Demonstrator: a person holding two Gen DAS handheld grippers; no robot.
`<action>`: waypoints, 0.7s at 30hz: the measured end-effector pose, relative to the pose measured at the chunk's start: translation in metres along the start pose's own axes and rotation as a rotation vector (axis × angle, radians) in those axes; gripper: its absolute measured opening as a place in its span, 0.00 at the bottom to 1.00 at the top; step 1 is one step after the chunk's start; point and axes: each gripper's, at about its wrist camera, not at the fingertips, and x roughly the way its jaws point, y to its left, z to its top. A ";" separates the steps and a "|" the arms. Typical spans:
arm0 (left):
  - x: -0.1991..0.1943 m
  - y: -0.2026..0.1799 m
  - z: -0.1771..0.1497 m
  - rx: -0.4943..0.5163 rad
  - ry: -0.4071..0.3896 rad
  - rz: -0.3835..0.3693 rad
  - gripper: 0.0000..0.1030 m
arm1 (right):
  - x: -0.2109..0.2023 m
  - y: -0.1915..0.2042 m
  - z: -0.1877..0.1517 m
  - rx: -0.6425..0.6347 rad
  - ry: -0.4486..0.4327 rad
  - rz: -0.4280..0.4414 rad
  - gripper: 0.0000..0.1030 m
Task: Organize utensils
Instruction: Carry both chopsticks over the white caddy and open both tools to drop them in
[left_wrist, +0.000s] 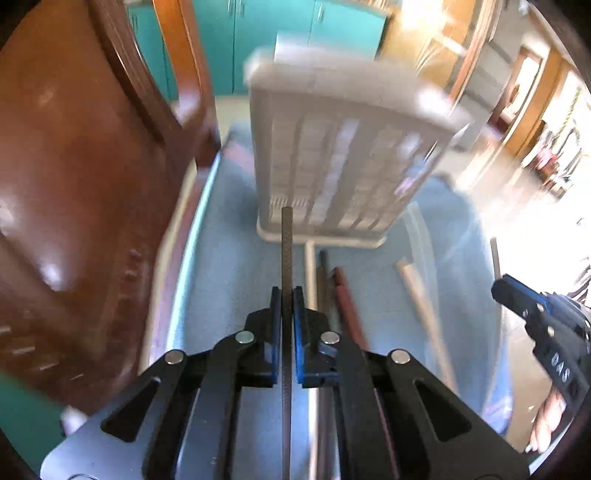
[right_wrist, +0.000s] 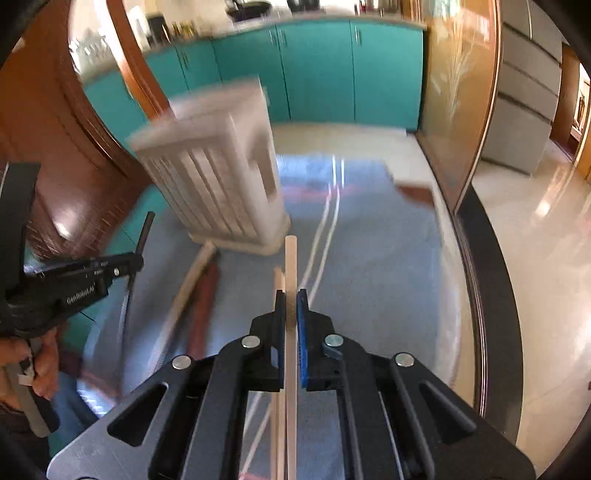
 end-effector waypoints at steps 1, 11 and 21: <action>-0.013 0.000 0.001 0.007 -0.025 -0.007 0.07 | -0.014 0.001 0.004 -0.005 -0.028 0.010 0.06; -0.167 -0.010 0.048 0.015 -0.377 -0.056 0.06 | -0.141 0.016 0.069 -0.004 -0.380 0.171 0.06; -0.165 -0.011 0.117 -0.121 -0.568 0.027 0.07 | -0.128 0.021 0.138 0.123 -0.653 0.071 0.06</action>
